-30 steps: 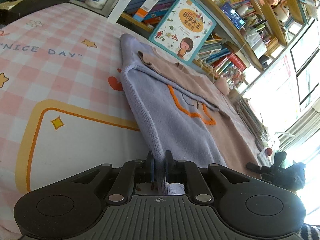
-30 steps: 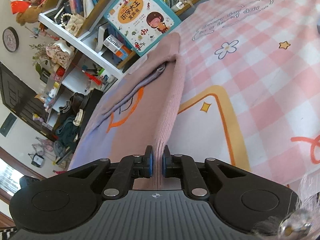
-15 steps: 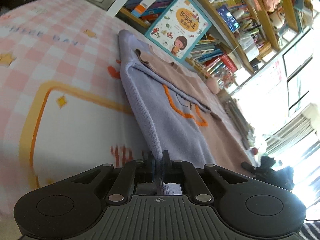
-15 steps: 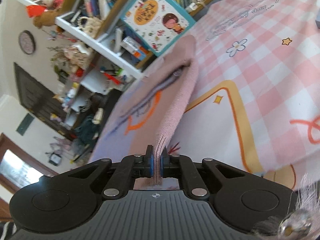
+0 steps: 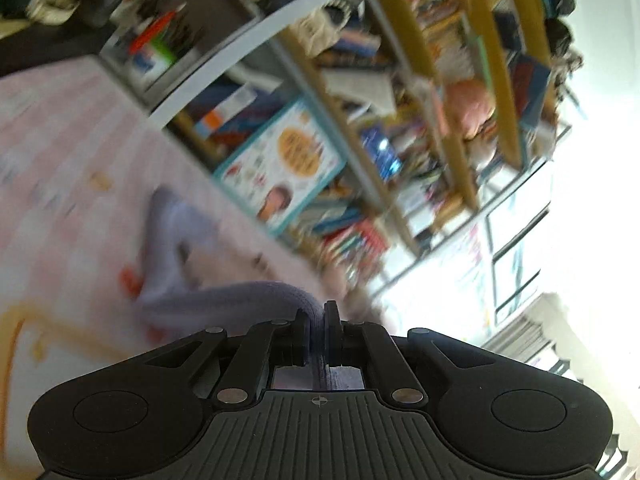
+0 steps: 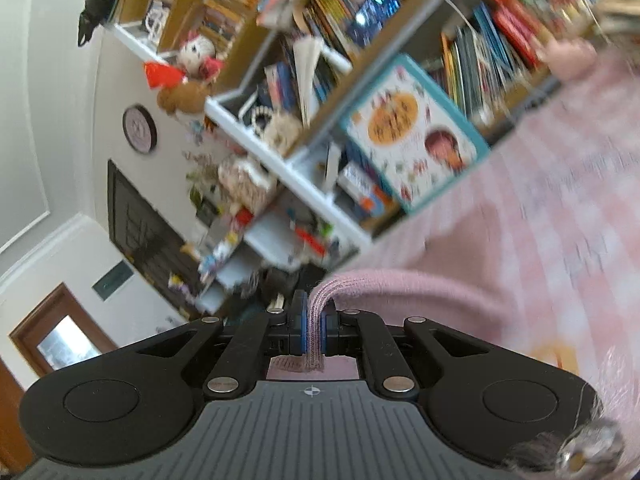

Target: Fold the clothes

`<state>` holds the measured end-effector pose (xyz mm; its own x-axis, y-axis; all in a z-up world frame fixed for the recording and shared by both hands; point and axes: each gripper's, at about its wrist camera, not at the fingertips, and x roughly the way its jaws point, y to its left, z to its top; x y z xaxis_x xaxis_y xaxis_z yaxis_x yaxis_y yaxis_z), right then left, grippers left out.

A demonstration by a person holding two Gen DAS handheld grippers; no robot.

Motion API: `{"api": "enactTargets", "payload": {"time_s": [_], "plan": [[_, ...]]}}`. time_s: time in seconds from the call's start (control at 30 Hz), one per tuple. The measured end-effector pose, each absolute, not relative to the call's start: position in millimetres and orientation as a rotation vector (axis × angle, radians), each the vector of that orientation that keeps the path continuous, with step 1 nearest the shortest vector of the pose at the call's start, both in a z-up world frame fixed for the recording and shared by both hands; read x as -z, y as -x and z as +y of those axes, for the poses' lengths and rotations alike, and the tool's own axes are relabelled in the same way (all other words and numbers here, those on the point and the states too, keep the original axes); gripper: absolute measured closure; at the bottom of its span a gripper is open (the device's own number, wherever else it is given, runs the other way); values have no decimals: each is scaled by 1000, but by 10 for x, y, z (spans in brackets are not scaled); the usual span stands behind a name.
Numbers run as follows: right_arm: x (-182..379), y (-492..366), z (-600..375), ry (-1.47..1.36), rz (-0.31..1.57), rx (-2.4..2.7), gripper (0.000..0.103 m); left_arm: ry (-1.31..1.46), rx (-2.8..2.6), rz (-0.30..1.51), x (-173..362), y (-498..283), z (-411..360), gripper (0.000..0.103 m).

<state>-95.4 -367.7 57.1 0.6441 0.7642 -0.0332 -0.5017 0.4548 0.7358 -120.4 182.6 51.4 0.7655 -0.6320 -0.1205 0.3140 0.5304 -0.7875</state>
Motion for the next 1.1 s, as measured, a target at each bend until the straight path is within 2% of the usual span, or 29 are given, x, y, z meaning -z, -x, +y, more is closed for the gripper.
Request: {"api": "enactTargets", "payload": {"time_s": [0.27,0.7,0.8,0.83,0.87,0.9,0.93,0.97,1.1], "plan": [[-610,29,-3494,-865,363,-741,97,792,515,369,-673,429,1770,98],[-27,-1098,-3298,-887,596,-510,97,869,326,547,88,-472,1813,97],[110,-1215,-3265,-891,646,-464,94,875,287,601,193,-577,1810,82],[142,-1229,-3266,-895,654,-446,88,883,276,623,213,-602,1820,66],[172,-1241,-3269,-900,661,-430,72,892,278,641,215,-616,1835,54],[174,-1227,-3290,-900,648,-428,66,879,285,635,179,-591,1847,49],[158,-1203,-3316,-896,630,-435,60,843,288,610,115,-535,1849,37],[128,-1160,-3348,-880,614,-437,58,807,291,585,51,-478,1851,30],[-20,-944,-3433,-724,578,-422,56,529,257,496,-198,-207,1759,31]]}}
